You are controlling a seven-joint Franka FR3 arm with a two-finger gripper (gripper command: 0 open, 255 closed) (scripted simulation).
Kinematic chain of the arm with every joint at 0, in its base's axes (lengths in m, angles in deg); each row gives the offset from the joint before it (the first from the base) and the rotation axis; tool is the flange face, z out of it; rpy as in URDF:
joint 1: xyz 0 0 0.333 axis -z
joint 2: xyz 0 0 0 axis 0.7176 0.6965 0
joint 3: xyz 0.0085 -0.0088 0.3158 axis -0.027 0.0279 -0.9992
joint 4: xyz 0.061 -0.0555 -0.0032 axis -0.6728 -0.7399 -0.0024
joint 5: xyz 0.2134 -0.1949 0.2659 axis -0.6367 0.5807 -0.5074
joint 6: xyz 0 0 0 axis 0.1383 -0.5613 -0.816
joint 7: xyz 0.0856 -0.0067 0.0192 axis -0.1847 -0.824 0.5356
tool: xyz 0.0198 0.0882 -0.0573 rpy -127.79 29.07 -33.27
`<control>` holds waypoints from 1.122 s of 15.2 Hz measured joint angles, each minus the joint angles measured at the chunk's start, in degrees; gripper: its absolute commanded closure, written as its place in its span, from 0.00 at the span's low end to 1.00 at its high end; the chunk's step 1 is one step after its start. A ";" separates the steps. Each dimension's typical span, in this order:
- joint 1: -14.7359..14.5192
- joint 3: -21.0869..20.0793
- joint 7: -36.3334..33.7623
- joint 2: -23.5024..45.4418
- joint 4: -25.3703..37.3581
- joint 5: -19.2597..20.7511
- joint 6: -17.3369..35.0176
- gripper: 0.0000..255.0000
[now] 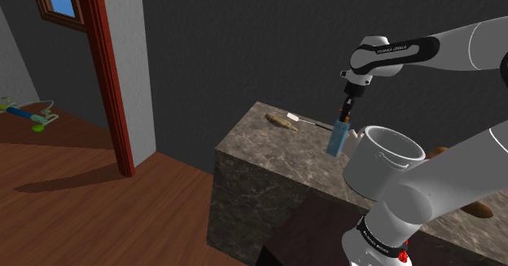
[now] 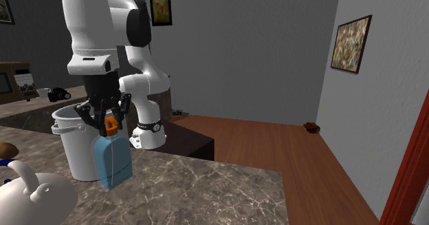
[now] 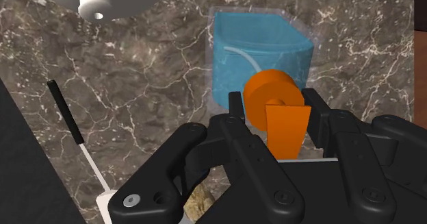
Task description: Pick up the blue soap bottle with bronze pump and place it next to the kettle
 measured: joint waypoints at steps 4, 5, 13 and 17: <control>-0.02 0.59 0.19 1.23 -2.03 -0.07 3.22 1.00; -0.04 0.68 0.24 1.45 -2.24 -0.11 3.65 1.00; -0.02 0.69 0.18 1.43 -2.59 -0.07 4.01 0.00; -0.02 0.69 0.18 1.43 -2.59 -0.07 4.01 0.00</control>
